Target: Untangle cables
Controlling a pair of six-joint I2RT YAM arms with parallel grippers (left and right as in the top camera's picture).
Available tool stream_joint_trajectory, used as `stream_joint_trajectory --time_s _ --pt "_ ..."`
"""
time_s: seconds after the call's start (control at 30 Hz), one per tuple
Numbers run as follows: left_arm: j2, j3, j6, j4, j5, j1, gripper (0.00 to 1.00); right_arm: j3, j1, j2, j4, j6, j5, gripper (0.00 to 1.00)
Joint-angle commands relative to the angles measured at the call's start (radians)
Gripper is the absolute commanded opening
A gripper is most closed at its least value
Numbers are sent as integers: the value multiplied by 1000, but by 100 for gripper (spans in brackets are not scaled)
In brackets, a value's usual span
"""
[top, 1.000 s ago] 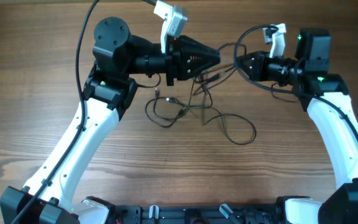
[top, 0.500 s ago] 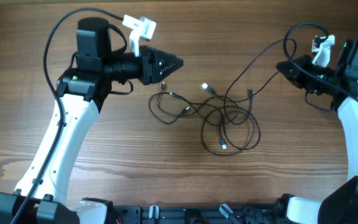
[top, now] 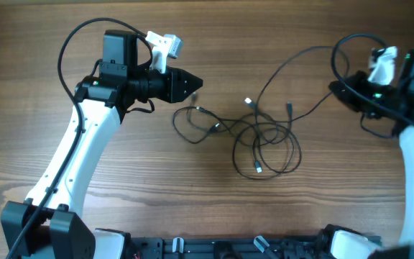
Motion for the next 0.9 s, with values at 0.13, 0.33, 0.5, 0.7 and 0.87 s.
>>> stream_joint_trajectory --time_s 0.13,0.33,0.5,0.7,0.87 --pt "5 0 23 3 -9 -10 37 320 0 -307 -96 -103 171 4" --pt "13 0 39 -6 -9 -103 45 351 0 -330 -162 -145 217 4" --pt "51 0 76 -4 -10 -203 46 351 0 -182 -222 -54 400 4" --pt "146 0 88 7 -9 -256 49 351 0 -125 -257 -48 403 4" --pt "243 0 101 48 -8 -311 49 351 0 -130 -256 -48 404 4"
